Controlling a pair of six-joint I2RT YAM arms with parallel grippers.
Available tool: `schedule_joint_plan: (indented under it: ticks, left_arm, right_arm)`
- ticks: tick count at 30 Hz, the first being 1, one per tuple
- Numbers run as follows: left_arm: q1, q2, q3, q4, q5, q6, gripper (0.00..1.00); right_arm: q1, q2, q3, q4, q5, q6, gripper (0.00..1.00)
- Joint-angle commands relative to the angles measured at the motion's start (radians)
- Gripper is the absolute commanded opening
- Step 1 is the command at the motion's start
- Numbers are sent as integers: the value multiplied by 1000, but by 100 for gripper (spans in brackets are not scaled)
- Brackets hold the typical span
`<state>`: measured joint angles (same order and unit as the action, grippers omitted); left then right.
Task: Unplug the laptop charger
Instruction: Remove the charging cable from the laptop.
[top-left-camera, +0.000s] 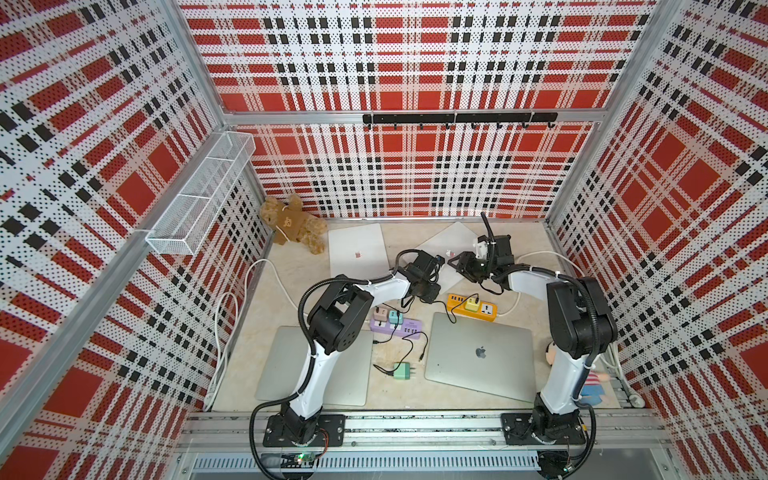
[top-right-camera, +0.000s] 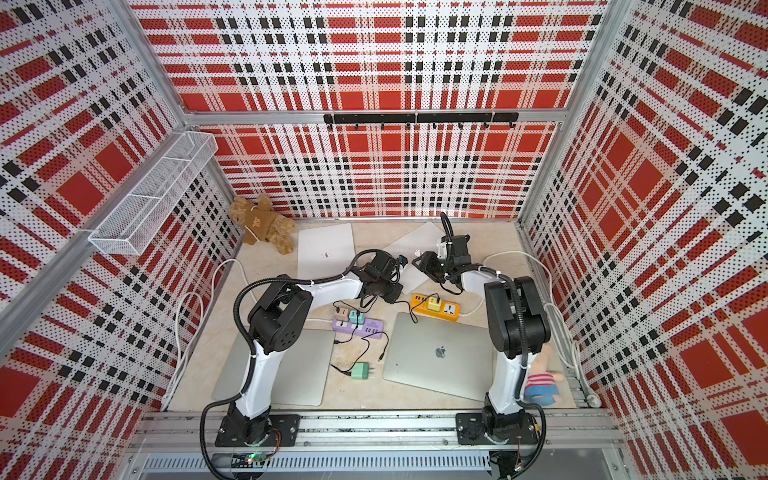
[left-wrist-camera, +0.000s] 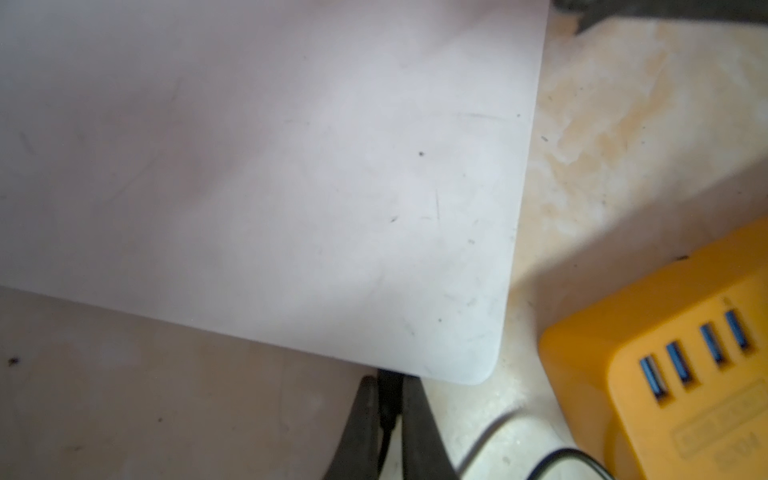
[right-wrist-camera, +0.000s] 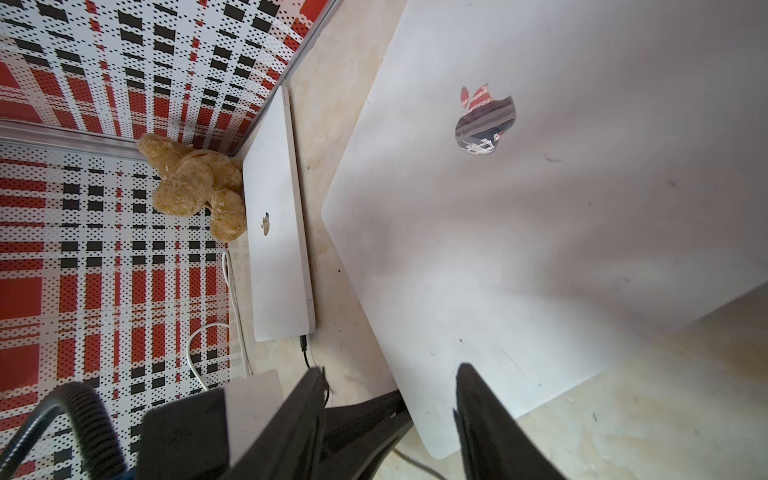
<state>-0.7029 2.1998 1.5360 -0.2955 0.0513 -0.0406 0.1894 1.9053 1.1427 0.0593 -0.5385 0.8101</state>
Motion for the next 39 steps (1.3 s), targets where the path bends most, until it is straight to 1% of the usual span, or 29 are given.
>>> schedule_joint_plan:
  ticks: [1,5,11,14,18,23,27,32,34,39]
  left_arm:
    - [-11,11,-25,6,-36,-31,6]
    - [-11,11,-25,3,-42,-50,6]
    - [5,14,-17,-5,1,-112,6]
    - [-2,11,-10,-14,-15,-77,6]
    - [-17,18,20,-59,-32,-1,7]
    - [-23,21,32,-92,-63,29,7]
    - [-21,18,29,-104,-102,-6,7]
    - [-6,11,17,-97,-53,-81,6]
    - [-7,5,16,-96,-40,-57,7]
    - [-35,1,32,-117,-96,42,9]
  right_arm:
    - [-8,31,-8,34,-8,15,51]
    - [-8,55,-14,45,-11,21,51]
    - [-7,85,-18,57,-17,27,50]
    - [-8,101,-24,61,-17,26,50]
    - [-7,121,-28,61,-14,22,50]
    - [-8,133,-30,53,-2,15,49]
    - [-7,134,-38,57,13,18,49]
    - [-8,124,-59,75,26,21,48]
    - [-7,124,-58,72,27,21,48]
    - [-7,118,-61,61,30,18,48]
